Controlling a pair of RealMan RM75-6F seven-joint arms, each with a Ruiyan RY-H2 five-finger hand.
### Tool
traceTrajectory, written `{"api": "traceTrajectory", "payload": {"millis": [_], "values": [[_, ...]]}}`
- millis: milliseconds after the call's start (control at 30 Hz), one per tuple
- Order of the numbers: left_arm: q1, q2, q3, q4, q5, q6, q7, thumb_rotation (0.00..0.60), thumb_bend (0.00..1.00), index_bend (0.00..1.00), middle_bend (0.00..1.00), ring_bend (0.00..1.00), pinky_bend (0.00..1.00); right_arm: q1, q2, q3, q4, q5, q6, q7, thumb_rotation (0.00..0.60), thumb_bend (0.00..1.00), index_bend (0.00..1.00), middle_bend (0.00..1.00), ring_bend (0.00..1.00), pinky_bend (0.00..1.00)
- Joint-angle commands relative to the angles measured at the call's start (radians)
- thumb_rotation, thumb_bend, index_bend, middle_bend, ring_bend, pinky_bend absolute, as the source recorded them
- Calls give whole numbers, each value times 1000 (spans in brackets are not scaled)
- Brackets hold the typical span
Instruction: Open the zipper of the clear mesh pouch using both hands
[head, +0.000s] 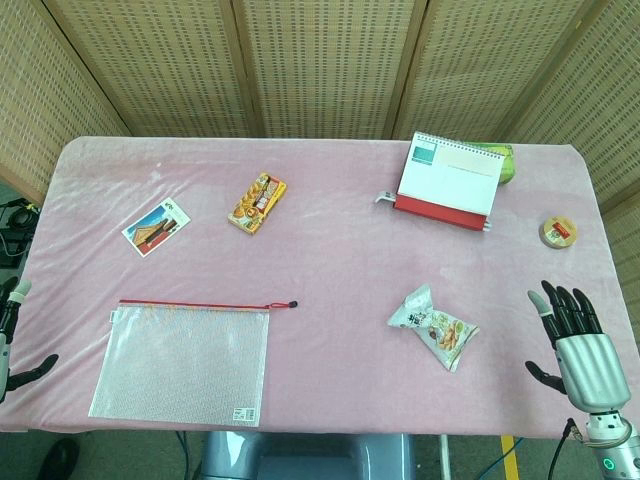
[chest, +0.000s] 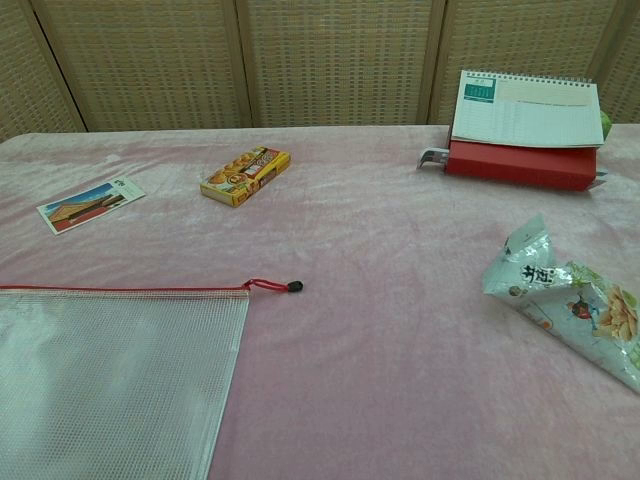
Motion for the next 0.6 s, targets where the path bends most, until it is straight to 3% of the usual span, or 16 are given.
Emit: {"api": "traceTrajectory", "payload": {"millis": [33, 300, 400, 433, 467, 533, 600], "values": [[-2, 1, 0, -2, -4, -6, 2, 600, 0, 0, 0, 0, 0, 0, -1, 1, -1, 1, 0, 2, 600, 0, 6, 0, 0, 0], [-28, 0, -5, -22, 10, -37, -3, 600, 0, 0, 0, 0, 0, 1, -1, -3, -6, -5, -5, -2, 600, 0, 5, 0, 0, 0], [-68, 1, -25, -70, 19, -70, 53, 600, 0, 0, 1, 1, 0, 3, -2, -2, -8, 1, -12, -4, 600, 0, 5, 0, 0, 0], [-89, -1, -41, -93, 20, -82, 104, 600, 0, 0, 74, 79, 22, 4, 0, -1, -11, 3, -13, 1, 600, 0, 5, 0, 0, 0], [-111, -10, -61, -109, 17, -90, 152, 600, 0, 0, 194, 197, 106, 5, 2, 0, -14, 3, -13, 8, 600, 0, 5, 0, 0, 0], [-168, -51, -104, -135, -5, -128, 261, 600, 0, 21, 646, 640, 523, 7, 7, 2, -16, 7, -16, 22, 600, 0, 6, 0, 0, 0], [-213, -91, -134, -140, -42, -167, 357, 600, 0, 86, 832, 824, 794, 9, 8, 4, -12, 12, -21, 21, 600, 0, 6, 0, 0, 0]]}}
